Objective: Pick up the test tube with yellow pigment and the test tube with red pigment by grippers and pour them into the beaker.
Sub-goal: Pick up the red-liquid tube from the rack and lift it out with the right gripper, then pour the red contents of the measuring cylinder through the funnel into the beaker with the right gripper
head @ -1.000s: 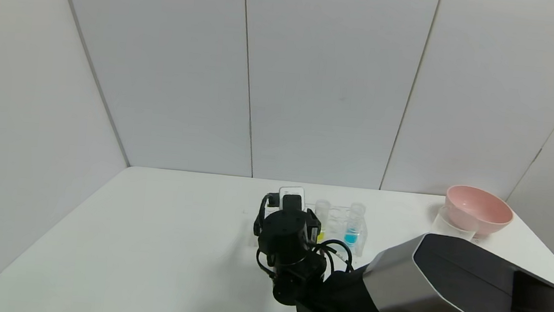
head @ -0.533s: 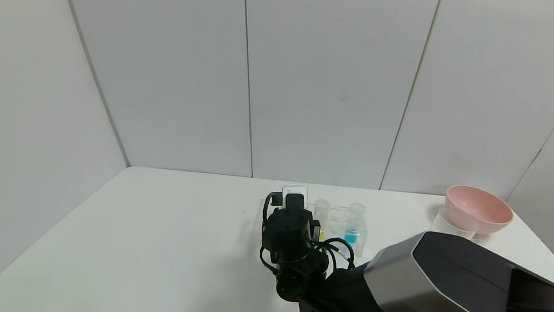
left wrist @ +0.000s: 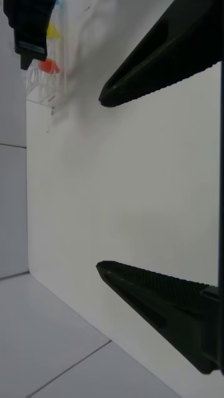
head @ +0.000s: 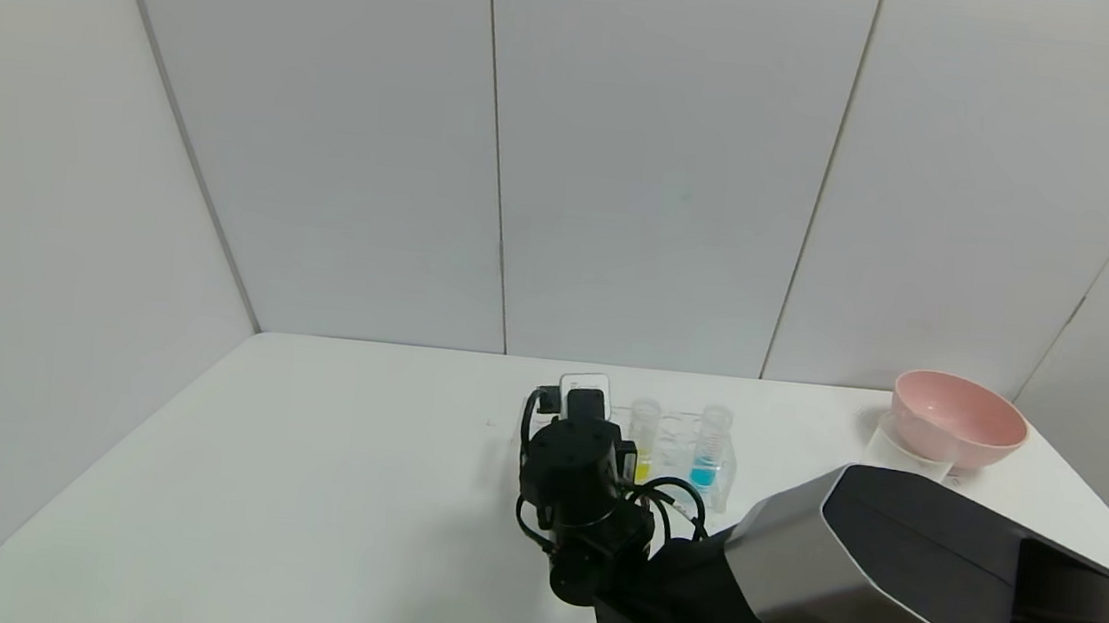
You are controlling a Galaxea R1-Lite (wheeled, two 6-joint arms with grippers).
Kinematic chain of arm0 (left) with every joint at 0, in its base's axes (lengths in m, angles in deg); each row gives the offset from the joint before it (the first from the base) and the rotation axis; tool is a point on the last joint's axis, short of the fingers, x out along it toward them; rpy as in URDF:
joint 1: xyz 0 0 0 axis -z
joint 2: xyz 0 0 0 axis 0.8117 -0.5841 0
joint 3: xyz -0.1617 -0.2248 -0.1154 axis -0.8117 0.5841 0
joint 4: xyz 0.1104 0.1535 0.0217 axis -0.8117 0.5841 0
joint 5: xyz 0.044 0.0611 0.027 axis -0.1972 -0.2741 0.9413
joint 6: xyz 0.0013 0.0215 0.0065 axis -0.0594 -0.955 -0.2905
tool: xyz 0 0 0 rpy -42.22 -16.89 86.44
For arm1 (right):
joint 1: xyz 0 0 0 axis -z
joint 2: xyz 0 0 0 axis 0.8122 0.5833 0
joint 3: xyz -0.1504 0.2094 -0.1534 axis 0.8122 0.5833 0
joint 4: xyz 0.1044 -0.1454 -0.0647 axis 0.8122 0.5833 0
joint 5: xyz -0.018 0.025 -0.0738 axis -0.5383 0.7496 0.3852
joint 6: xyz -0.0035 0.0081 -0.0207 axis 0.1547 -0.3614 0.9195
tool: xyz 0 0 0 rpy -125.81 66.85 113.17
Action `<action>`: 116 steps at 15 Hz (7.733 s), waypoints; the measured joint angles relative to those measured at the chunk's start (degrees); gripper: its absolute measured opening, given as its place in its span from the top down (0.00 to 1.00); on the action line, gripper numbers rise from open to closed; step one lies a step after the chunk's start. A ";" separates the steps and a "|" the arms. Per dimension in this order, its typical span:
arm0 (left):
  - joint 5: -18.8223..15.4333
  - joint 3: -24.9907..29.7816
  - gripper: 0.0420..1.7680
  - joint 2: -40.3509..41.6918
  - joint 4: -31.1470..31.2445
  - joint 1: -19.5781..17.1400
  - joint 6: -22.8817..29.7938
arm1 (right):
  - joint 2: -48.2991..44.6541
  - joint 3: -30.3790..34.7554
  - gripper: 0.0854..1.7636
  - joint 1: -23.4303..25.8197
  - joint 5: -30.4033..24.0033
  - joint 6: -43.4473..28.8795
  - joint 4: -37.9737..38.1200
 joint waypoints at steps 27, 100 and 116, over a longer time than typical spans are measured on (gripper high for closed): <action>0.00 0.00 0.00 0.00 0.00 0.00 0.00 | -24.87 0.20 0.75 11.08 -3.43 8.78 10.63; 0.00 0.00 0.00 0.00 0.00 0.00 0.00 | -24.04 33.79 0.75 64.96 -73.31 84.20 -20.27; 0.00 0.00 0.00 0.00 0.00 0.00 0.00 | -23.65 33.50 0.75 64.10 -70.74 99.18 -20.25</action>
